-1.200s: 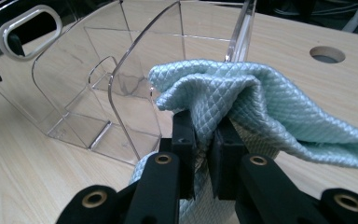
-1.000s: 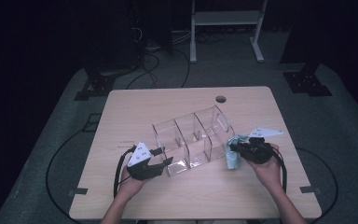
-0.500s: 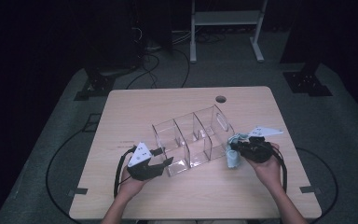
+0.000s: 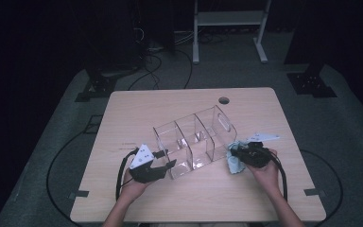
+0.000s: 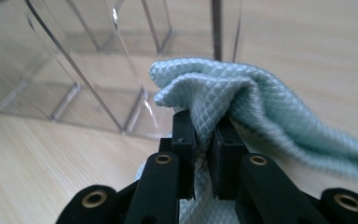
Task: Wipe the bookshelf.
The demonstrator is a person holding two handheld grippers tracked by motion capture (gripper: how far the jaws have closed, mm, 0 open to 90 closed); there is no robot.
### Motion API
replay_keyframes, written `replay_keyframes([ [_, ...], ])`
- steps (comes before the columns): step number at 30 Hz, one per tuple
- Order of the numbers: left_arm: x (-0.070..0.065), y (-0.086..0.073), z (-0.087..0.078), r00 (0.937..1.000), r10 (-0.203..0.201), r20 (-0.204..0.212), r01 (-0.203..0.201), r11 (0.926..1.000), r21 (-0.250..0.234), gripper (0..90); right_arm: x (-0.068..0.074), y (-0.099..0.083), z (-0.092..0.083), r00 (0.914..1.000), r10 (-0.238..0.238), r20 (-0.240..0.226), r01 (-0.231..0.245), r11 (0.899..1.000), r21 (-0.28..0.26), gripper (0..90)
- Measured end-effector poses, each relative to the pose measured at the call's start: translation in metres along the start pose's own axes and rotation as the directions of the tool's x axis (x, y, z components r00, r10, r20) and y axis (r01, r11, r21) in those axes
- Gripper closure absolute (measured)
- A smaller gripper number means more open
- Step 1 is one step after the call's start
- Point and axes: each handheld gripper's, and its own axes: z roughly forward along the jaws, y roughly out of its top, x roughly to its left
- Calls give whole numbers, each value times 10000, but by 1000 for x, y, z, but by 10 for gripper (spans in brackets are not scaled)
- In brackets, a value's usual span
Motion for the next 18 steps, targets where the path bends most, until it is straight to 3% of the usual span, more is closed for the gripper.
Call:
replay_keyframes([
  [3,0,0,0,10000,12,-4,-12,10000,3,482,-3,0,-3,9999,51,100,-50,9999,-140,817],
  [7,-1,0,0,10000,6,-5,-6,10000,1,481,-8,-13,15,9996,263,99,-268,9981,561,817],
  [9,0,0,0,10000,14,-6,-14,10000,7,482,-9,-13,17,9996,275,91,-280,9975,645,817],
  [11,0,0,0,10000,13,-4,-13,10000,6,481,-7,-9,12,9998,198,91,-202,9987,472,817],
  [14,-1,0,0,10000,4,-14,-4,10000,-4,481,-3,2,-4,9999,108,43,-107,9998,-194,817],
  [18,-1,0,0,10000,-13,-24,13,10000,0,481,-2,1,0,10000,39,87,-39,10000,-53,817],
])
